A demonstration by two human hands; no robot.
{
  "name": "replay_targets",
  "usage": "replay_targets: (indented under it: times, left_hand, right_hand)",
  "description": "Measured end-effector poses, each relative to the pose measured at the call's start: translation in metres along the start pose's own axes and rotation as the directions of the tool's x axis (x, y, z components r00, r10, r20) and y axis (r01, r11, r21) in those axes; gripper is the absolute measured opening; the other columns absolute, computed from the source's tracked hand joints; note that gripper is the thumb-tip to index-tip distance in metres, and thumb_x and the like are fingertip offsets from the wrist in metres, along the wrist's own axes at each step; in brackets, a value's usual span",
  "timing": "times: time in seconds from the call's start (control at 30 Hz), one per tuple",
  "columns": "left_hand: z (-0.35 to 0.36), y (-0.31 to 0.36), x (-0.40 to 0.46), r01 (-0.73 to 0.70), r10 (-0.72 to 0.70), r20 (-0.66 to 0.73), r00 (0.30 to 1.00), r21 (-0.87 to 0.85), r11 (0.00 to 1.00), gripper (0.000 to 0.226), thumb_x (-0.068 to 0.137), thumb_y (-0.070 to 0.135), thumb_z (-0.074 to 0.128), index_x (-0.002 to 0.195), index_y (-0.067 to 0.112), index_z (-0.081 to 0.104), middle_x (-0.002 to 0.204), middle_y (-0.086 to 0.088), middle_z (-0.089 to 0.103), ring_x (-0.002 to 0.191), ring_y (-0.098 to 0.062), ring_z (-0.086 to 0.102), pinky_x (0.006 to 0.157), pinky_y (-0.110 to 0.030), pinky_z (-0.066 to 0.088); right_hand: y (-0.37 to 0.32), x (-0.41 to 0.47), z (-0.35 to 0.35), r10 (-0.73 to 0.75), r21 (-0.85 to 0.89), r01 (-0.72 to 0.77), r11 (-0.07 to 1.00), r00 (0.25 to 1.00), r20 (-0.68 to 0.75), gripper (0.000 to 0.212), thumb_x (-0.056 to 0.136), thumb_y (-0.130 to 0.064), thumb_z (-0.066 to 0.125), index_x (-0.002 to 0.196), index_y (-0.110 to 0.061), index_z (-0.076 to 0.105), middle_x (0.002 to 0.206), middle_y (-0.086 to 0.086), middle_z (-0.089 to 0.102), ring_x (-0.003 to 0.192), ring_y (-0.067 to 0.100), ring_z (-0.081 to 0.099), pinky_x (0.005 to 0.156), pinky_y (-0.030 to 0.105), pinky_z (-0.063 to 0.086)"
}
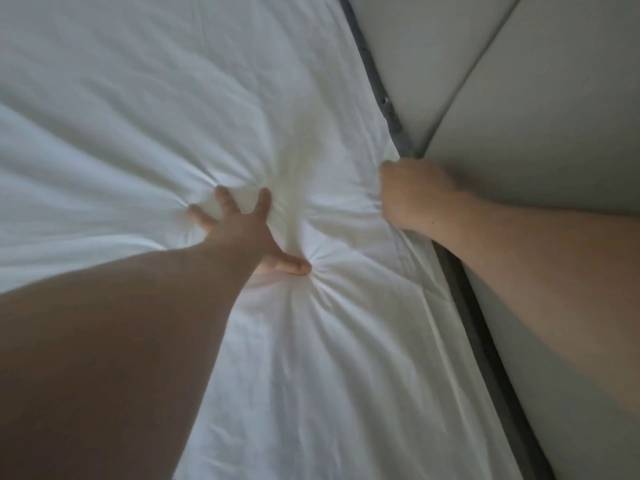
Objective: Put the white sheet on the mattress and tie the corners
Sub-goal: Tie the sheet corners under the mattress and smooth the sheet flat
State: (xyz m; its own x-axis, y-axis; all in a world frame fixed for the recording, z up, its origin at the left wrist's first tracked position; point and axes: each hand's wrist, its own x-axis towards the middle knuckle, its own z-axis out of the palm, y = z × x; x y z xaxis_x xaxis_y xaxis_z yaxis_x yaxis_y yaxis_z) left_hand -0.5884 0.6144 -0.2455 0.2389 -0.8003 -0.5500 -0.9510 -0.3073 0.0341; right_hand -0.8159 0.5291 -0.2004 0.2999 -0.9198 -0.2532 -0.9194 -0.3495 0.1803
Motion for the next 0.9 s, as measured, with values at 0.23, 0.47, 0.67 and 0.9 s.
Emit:
replay_targets:
  times: [0.23, 0.47, 0.67, 0.9]
  left_hand:
    - [0.013, -0.007, 0.022, 0.032, -0.027, 0.052, 0.998, -0.092, 0.995, 0.171, 0.009, 0.107, 0.053, 0.147, 0.054, -0.033, 0.154, -0.023, -0.045, 0.146, -0.055, -0.031, 0.110, -0.083, 0.007]
    - [0.011, -0.007, 0.022, 0.060, -0.050, 0.076, 0.996, -0.136, 0.989, 0.163, 0.018, 0.100, 0.065, 0.143, 0.061, -0.031, 0.151, -0.014, -0.050, 0.141, -0.056, -0.040, 0.108, -0.085, 0.013]
    - [0.014, -0.010, 0.027, 0.038, -0.031, 0.066, 0.997, -0.105, 0.994, 0.170, 0.005, 0.105, 0.053, 0.144, 0.056, -0.033, 0.154, -0.020, -0.045, 0.147, -0.050, -0.033, 0.107, -0.086, 0.009]
    - [-0.005, -0.006, 0.008, -0.003, 0.002, 0.025, 1.000, 0.034, 0.999, 0.159, 0.038, 0.104, 0.061, 0.159, 0.040, -0.021, 0.162, -0.032, -0.027, 0.152, -0.045, -0.026, 0.117, -0.072, -0.010]
  right_hand:
    - [-0.007, 0.076, 0.003, -0.209, 0.120, 0.204, 0.972, 0.978, 0.027, 0.072, 0.097, 0.001, 0.042, 0.161, -0.010, 0.011, 0.168, 0.012, 0.011, 0.150, 0.032, 0.023, 0.117, 0.043, 0.030]
    - [-0.026, 0.098, 0.018, 0.070, 0.030, -0.076, 0.997, 0.986, 0.154, 0.072, 0.099, -0.021, 0.041, 0.159, 0.004, 0.009, 0.166, 0.022, 0.012, 0.150, 0.037, 0.021, 0.121, 0.048, 0.026]
    - [-0.042, 0.059, 0.019, 0.067, 0.154, -0.062, 0.986, 0.997, -0.027, 0.073, 0.095, -0.020, 0.048, 0.160, -0.011, 0.016, 0.170, 0.014, 0.005, 0.156, 0.036, 0.003, 0.125, 0.055, 0.010]
    - [-0.039, -0.071, 0.084, 0.066, 0.245, -0.077, 0.966, 0.996, 0.055, 0.074, 0.099, -0.069, 0.016, 0.163, -0.034, -0.002, 0.171, -0.004, -0.010, 0.158, 0.022, -0.008, 0.125, 0.056, 0.001]
